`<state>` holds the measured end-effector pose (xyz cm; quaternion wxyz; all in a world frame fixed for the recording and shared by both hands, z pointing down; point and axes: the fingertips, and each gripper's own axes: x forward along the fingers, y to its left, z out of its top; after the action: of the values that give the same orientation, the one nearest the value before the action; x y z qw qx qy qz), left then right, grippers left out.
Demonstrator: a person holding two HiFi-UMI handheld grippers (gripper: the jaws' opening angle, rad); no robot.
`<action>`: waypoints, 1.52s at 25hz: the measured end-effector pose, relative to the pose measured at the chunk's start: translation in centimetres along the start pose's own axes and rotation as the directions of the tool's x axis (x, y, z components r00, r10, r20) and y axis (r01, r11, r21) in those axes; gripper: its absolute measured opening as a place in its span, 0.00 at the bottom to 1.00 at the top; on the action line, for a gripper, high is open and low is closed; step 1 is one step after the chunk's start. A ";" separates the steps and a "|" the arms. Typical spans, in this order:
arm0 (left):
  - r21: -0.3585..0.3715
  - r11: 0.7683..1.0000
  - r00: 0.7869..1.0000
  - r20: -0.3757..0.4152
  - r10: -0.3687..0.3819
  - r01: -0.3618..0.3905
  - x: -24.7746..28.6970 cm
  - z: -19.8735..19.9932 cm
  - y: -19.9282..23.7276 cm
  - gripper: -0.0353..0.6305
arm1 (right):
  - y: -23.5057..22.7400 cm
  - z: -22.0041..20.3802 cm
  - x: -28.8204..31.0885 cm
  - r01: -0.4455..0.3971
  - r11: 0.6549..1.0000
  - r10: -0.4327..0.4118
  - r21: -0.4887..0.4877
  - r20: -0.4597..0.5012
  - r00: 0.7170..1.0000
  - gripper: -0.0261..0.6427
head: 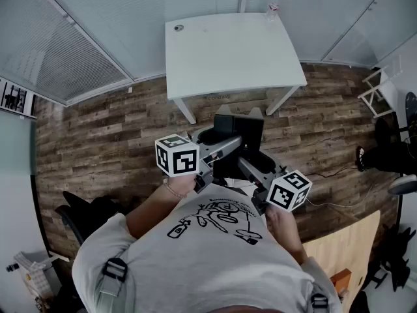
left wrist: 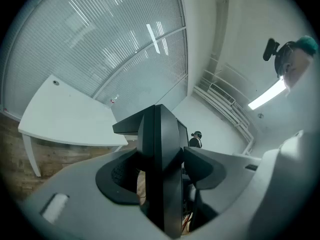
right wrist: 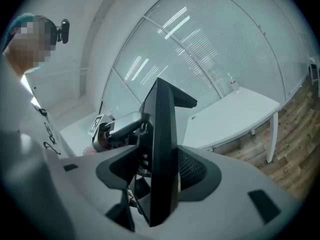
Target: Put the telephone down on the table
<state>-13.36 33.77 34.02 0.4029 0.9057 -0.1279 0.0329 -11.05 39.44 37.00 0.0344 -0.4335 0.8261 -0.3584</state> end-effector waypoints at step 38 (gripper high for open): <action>-0.056 0.998 0.999 0.027 0.028 -0.026 6.9 1.3 2.3 0.45 | -6.8 3.5 -0.7 -0.005 1.000 0.006 0.024 -0.036 0.999 0.37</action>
<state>-7.30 29.92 35.92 0.4255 0.8928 -0.1465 0.0220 -4.67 35.51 38.45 0.0257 -0.4244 0.8234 -0.3758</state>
